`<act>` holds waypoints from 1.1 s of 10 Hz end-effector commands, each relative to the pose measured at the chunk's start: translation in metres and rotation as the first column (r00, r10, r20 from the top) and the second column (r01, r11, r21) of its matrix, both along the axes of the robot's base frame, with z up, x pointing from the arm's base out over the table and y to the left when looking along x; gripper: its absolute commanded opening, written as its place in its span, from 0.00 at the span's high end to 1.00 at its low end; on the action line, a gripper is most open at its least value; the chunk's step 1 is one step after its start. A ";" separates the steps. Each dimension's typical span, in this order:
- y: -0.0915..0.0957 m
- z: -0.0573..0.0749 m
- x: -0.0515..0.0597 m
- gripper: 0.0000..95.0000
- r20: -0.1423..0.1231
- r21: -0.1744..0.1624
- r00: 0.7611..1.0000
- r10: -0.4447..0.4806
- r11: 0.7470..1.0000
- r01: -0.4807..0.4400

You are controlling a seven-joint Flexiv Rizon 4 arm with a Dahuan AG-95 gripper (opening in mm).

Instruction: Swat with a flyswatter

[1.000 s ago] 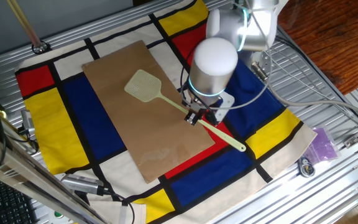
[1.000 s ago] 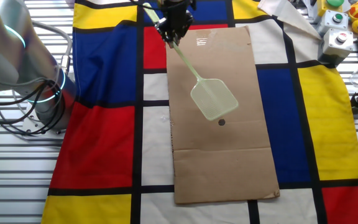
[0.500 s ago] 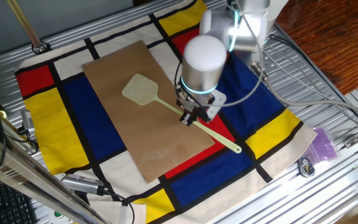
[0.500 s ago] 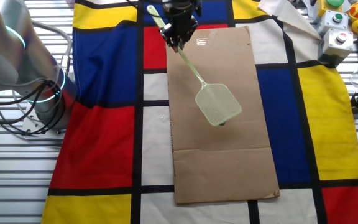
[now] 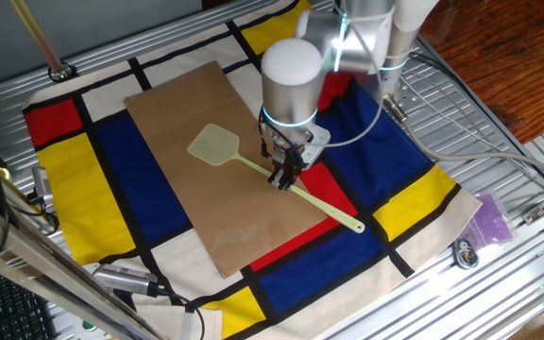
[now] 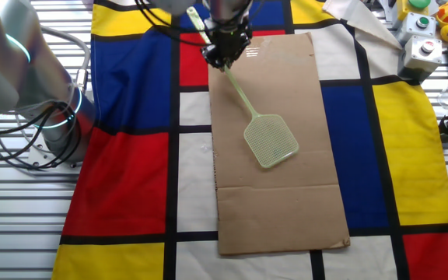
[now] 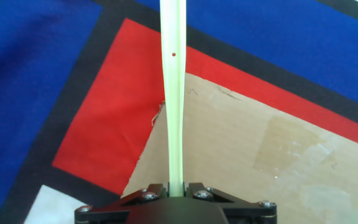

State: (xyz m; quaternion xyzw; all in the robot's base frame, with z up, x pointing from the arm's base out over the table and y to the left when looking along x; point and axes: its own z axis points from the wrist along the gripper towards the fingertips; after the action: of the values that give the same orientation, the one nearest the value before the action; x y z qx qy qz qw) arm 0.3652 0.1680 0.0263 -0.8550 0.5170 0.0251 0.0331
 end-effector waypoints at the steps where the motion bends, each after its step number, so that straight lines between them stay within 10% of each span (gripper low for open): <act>1: 0.000 0.000 0.000 1.00 -0.004 0.000 1.000 0.010 1.000 -0.010; 2: 0.000 0.000 0.000 1.00 -0.004 0.000 1.000 0.017 1.000 -0.017; 4: 0.000 0.001 0.000 0.60 -0.004 -0.005 1.000 0.022 1.000 -0.022; 7: 0.000 0.003 0.001 0.60 -0.010 -0.010 1.000 0.016 1.000 -0.016; 9: 0.002 0.013 0.002 1.00 -0.015 -0.021 0.998 -0.054 0.998 0.053; 11: 0.004 0.027 0.001 1.00 -0.014 -0.069 0.983 -0.185 0.981 0.184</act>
State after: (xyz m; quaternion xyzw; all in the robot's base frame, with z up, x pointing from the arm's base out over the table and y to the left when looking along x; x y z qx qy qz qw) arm 0.3670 0.1714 0.0468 -0.8284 0.5596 0.0215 0.0147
